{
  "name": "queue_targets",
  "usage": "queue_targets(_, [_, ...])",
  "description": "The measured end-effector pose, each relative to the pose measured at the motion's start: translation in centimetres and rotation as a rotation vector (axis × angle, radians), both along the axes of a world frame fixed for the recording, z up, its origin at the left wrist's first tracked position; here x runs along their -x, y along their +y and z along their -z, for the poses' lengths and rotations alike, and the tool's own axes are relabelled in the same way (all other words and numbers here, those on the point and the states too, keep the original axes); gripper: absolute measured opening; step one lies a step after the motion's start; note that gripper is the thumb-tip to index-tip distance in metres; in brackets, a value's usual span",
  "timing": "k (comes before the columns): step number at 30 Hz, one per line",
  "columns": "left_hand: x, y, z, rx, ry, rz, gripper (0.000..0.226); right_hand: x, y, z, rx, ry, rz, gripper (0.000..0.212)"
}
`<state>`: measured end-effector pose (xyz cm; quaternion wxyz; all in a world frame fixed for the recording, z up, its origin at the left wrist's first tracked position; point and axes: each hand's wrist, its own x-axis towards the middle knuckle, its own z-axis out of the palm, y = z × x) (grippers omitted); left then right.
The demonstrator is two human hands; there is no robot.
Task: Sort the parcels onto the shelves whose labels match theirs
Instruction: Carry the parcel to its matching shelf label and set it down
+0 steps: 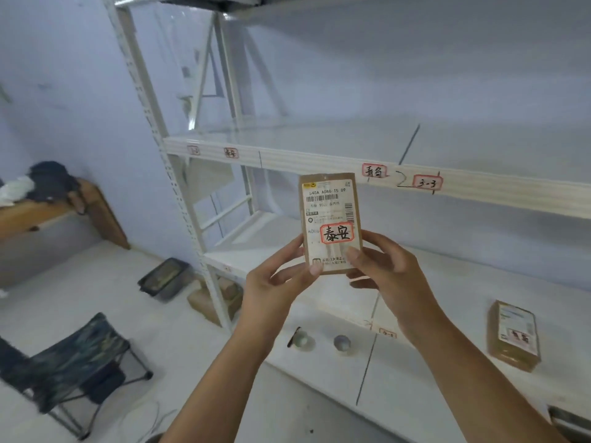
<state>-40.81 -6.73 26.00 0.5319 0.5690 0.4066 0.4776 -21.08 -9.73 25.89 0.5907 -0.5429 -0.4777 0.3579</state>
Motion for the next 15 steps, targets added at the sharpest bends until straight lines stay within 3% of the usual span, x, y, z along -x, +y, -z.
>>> queue_targets(7, [7.0,2.9,-1.3,-0.013,0.001,-0.125,0.055,6.8,5.5,-1.3,-0.044,-0.119,-0.103,0.041])
queue_targets(15, [14.2,8.0,-4.6,-0.081,0.032,-0.143,0.054,13.5,11.0,-4.6,-0.084,-0.125,-0.126,0.043])
